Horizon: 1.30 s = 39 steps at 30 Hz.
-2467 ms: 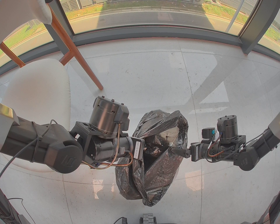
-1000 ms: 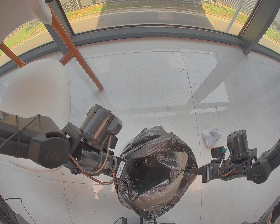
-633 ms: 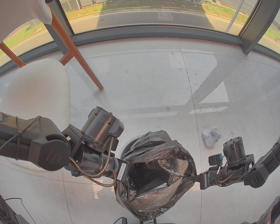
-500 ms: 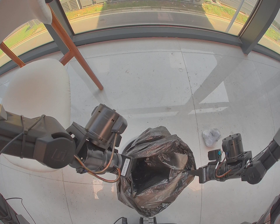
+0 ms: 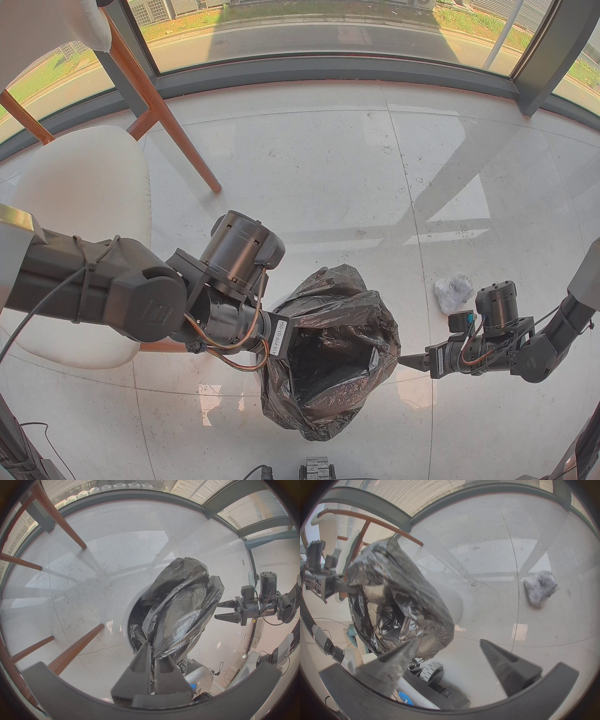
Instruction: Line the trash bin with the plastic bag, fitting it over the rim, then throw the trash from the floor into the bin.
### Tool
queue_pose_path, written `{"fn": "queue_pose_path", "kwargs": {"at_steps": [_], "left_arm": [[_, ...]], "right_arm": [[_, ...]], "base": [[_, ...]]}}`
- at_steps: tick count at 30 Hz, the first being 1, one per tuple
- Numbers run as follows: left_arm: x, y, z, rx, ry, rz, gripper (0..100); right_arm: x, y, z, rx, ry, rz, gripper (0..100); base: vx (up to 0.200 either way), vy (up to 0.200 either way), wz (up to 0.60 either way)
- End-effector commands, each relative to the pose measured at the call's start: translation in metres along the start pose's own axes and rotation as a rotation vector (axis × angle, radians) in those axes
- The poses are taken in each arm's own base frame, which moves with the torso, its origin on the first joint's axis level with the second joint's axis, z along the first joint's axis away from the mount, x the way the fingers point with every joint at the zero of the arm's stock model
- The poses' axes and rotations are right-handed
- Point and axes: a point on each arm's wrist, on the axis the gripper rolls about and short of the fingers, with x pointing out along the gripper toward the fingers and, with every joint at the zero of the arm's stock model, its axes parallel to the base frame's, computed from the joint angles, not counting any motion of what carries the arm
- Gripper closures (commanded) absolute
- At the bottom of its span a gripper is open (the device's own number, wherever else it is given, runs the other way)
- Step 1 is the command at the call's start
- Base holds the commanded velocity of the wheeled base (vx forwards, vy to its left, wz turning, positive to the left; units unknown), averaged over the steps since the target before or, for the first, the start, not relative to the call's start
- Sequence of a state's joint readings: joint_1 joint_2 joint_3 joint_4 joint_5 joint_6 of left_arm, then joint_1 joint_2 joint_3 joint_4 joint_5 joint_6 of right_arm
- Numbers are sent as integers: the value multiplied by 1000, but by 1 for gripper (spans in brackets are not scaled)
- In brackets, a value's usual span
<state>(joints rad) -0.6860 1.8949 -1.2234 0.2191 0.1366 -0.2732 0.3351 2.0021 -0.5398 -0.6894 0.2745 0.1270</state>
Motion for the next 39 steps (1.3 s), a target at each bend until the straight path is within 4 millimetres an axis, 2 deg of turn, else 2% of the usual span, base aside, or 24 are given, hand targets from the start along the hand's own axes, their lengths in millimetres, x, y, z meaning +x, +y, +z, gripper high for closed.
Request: {"fn": "queue_pose_path", "kwargs": {"at_steps": [1,3,5,7,11,17,28,31,34,35,39], "left_arm": [[3,1,0,-3,6,6,100],[3,2,0,-4,4,7,100],[4,14,5,-30,-4,29,100],[3,17,9,-38,-18,32,100],[2,32,16,-59,-32,58,100],[0,43,21,-60,-47,76,100],[2,48,22,-51,-47,86,100],[4,57,23,-63,-45,104,100],[6,57,23,-53,-40,106,100],[6,57,23,-53,-41,106,0],[6,57,28,-58,-102,99,0]], "right_arm": [[-16,4,9,-12,-70,27,0],[-19,4,10,-8,-79,35,0],[-27,2,13,-5,-106,31,0],[-31,2,16,-2,-124,27,0],[-36,2,18,4,-141,28,0],[-38,5,21,-4,-155,34,0],[-42,5,22,-5,-167,30,0],[-42,6,23,-8,-171,32,0],[-42,6,23,-8,-171,31,0],[-43,6,23,-9,-172,31,0],[-42,7,22,-11,-168,32,0]], "base": [[0,0,0],[0,0,0],[0,0,0],[0,0,0],[0,0,0],[0,0,0],[0,0,0],[0,0,0],[0,0,0],[0,0,0],[0,0,0]]}}
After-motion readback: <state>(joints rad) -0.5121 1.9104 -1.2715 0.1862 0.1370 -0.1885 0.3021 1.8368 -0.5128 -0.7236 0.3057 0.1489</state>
